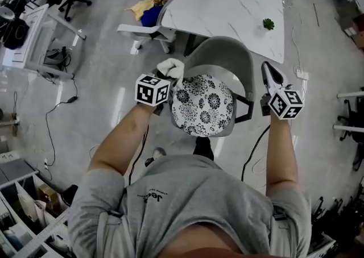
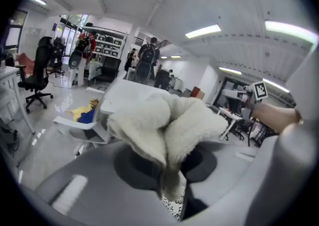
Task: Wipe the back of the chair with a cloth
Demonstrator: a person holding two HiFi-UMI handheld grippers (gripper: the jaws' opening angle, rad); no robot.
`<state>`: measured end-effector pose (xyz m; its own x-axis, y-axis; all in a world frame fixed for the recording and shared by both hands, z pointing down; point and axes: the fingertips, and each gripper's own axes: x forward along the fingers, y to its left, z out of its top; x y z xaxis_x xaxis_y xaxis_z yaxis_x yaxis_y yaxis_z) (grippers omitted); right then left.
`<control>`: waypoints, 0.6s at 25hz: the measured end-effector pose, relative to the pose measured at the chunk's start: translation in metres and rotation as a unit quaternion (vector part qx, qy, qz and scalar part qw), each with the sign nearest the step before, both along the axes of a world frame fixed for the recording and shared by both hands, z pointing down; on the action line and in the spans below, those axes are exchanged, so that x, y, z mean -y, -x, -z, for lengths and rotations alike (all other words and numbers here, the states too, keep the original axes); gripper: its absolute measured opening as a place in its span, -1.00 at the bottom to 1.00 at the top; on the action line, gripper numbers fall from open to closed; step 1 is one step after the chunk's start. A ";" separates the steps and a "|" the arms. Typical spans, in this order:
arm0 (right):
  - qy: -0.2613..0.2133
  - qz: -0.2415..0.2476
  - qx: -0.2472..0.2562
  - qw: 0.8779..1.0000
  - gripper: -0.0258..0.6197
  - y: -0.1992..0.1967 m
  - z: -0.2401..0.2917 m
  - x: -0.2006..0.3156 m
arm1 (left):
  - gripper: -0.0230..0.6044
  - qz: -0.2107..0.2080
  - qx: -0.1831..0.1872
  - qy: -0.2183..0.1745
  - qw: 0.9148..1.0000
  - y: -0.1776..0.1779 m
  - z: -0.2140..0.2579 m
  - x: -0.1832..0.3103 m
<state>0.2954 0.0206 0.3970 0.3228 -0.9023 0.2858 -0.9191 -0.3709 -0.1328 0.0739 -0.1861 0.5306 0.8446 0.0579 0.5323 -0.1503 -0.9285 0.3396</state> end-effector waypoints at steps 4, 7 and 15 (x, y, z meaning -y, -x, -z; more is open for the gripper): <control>-0.021 0.057 -0.010 0.998 -0.91 0.036 0.042 0.054 | -0.47 0.074 -0.029 -0.007 0.997 0.064 0.058 0.036; -0.033 0.105 -0.013 0.994 -0.91 0.061 0.066 0.089 | -0.47 0.131 -0.048 -0.014 0.990 0.110 0.095 0.052; -0.042 0.249 -0.005 0.968 -0.91 0.146 0.092 0.187 | -0.47 0.263 -0.086 -0.062 0.959 0.228 0.170 0.074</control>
<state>0.1494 -0.1667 0.3047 -0.1558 -0.9667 0.2029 -0.9825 0.1305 -0.1328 -0.1536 -0.2602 0.3610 0.8151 -0.4555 0.3578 -0.5613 -0.7738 0.2936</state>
